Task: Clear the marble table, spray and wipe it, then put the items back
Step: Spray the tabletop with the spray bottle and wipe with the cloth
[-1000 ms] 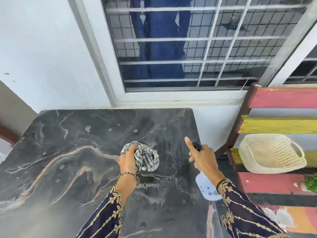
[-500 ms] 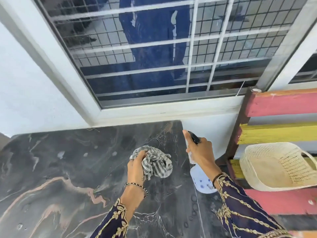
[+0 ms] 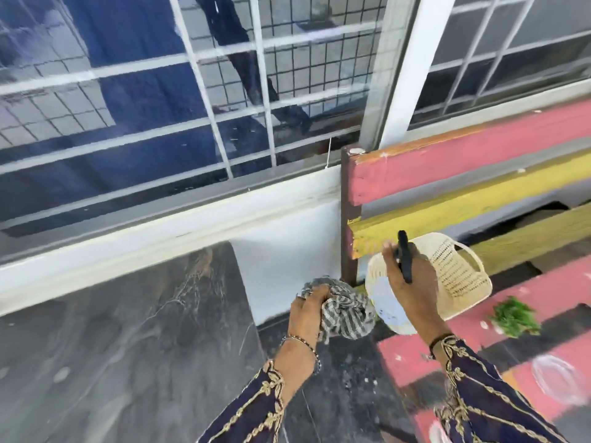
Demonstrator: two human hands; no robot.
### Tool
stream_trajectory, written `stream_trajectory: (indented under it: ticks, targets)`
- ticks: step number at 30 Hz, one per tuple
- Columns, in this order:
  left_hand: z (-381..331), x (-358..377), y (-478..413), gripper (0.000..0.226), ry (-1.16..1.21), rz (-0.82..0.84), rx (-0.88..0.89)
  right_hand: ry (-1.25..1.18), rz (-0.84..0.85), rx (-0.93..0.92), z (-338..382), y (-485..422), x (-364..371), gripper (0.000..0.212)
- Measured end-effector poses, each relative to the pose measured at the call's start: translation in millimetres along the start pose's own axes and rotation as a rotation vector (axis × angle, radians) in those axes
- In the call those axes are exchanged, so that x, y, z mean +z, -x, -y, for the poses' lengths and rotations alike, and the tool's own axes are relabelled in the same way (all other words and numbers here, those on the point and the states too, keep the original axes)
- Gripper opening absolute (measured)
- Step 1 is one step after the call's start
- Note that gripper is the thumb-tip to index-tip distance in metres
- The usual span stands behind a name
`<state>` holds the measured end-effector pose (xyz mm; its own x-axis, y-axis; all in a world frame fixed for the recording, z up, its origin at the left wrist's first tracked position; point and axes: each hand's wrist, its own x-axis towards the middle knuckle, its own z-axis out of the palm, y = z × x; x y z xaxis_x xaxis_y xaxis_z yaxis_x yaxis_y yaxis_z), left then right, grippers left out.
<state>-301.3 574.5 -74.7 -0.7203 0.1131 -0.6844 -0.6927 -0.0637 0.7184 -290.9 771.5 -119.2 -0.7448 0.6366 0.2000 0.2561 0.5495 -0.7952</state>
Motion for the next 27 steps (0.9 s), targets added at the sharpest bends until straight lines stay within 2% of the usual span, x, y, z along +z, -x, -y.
stream_trajectory:
  ticks: [1,3,4,6,9,12,17,23,27]
  targets:
    - [4,9,-9,0.041,0.004,-0.008,-0.017,0.042,-0.052,-0.006,-14,-6,-3,0.044]
    - [7,23,-24,0.020,-0.015,0.003,-0.043,0.061,-0.132,0.005,-40,-19,-8,0.044]
    - [9,29,-34,0.014,-0.018,0.010,-0.036,0.056,-0.168,0.021,-51,-27,-10,0.049]
    - [8,34,-41,0.016,-0.039,-0.004,-0.044,0.033,-0.207,0.047,-64,-40,-11,0.061]
    - [13,39,-57,0.013,-0.049,-0.010,-0.074,0.125,-0.172,0.040,-84,-55,-5,0.067]
    - [17,38,-67,0.021,-0.063,-0.027,-0.094,0.192,-0.110,0.085,-101,-62,7,0.068]
    - [24,35,-81,0.035,-0.105,-0.023,-0.090,0.206,-0.024,0.195,-130,-57,31,0.085]
    - [27,32,-86,0.044,-0.174,-0.043,-0.087,0.130,-0.004,0.312,-132,-39,47,0.084]
    - [28,35,-82,0.037,-0.160,-0.037,-0.083,0.076,-0.006,0.369,-131,-36,42,0.087]
